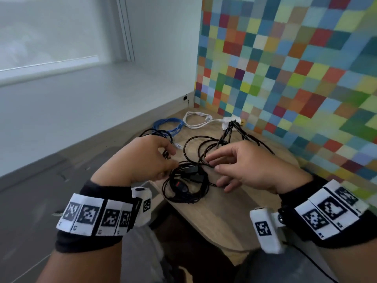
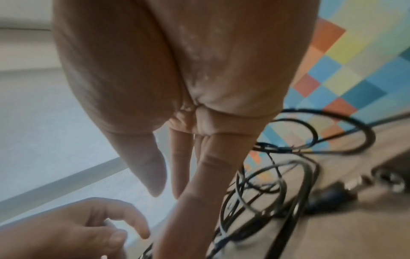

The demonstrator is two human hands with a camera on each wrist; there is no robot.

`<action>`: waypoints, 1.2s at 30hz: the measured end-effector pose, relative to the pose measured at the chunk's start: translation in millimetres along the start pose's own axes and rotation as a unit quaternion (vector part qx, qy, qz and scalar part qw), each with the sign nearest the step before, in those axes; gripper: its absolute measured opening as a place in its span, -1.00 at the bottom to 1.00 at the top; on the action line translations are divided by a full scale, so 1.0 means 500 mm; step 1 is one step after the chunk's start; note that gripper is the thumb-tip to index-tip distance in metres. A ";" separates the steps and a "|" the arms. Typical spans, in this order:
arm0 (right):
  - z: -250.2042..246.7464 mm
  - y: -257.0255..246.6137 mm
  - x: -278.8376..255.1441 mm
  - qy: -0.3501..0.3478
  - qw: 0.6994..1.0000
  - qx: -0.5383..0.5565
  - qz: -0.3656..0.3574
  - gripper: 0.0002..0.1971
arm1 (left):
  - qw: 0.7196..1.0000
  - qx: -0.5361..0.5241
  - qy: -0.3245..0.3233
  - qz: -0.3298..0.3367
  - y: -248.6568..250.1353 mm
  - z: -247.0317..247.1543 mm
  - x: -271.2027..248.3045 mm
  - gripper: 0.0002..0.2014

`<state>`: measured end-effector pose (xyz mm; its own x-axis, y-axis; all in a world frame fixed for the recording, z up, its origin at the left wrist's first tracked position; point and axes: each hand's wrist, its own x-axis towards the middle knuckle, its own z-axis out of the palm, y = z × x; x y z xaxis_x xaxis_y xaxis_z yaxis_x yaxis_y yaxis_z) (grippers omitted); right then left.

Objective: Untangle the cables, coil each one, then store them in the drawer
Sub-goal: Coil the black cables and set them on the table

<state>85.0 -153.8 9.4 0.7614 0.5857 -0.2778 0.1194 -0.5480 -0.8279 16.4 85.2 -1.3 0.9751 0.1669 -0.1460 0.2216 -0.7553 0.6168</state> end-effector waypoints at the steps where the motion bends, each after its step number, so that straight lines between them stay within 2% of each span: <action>1: -0.015 -0.003 -0.009 0.014 1.000 -0.011 -0.006 -0.77 | 1.000 0.018 0.021 0.005 0.011 -0.006 -0.006 -0.89; 4: -0.071 -0.008 -0.031 0.096 0.989 -0.109 -0.027 -0.96 | 0.993 0.039 0.105 0.037 0.050 -0.014 -0.012 -0.88; 6: -0.111 -0.003 -0.026 0.184 0.962 -0.196 -0.046 -0.91 | 0.988 0.022 0.141 0.064 0.085 -0.003 -0.009 -0.87; 8: -0.142 -0.001 -0.009 0.249 0.941 -0.222 -0.058 -0.85 | 0.984 0.010 0.156 0.089 0.121 0.016 -0.002 -0.87; 10: -0.160 0.003 0.019 0.232 0.947 -0.218 -0.036 -0.66 | 0.982 0.013 0.153 0.108 0.149 0.036 0.008 -0.86; 13: -0.157 0.011 0.066 0.150 0.962 -0.225 0.024 -0.25 | 0.983 0.011 0.141 0.117 0.178 0.057 0.029 -0.86; 14: -0.153 0.018 0.080 0.138 0.962 -0.233 0.032 -0.21 | 0.984 0.008 0.135 0.115 0.184 0.062 0.036 -0.86; 15: -0.152 0.023 0.090 0.135 0.961 -0.238 0.036 -0.24 | 0.986 0.009 0.126 0.112 0.186 0.067 0.044 -0.87; 16: -0.153 0.025 0.095 0.135 0.962 -0.237 0.033 -0.37 | 0.988 0.015 0.111 0.108 0.187 0.071 0.050 -0.87; 18: -0.167 0.018 0.088 0.149 0.969 -0.194 0.011 -0.77 | 0.993 0.034 0.065 0.097 0.180 0.078 0.060 -0.86; 19: -0.177 0.013 0.077 0.165 0.975 -0.152 -0.003 -0.85 | 0.994 0.044 0.036 0.091 0.175 0.083 0.063 -0.85; 22: -0.216 -0.007 0.035 0.215 0.976 -0.035 -0.026 -0.84 | 0.995 0.064 -0.008 0.082 0.157 0.098 0.062 -0.85; 27: -0.275 -0.045 -0.048 0.279 0.955 0.016 -0.098 -0.85 | 0.995 0.027 0.038 0.089 0.159 0.103 0.055 -0.90; 32: -0.312 -0.074 -0.117 0.346 0.922 0.087 -0.153 -0.83 | 0.996 0.029 0.026 0.079 0.179 0.110 0.052 -0.80; 36: -0.318 -0.077 -0.151 0.330 0.922 0.092 -0.181 -0.83 | 0.995 0.006 0.061 0.081 0.188 0.112 0.048 -0.75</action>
<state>124.3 -271.9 139.4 0.9224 0.1856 0.3387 0.3769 -0.2416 -0.8942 60.2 -17.5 9.9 0.9919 0.1174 0.0492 0.0626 -0.7864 0.6146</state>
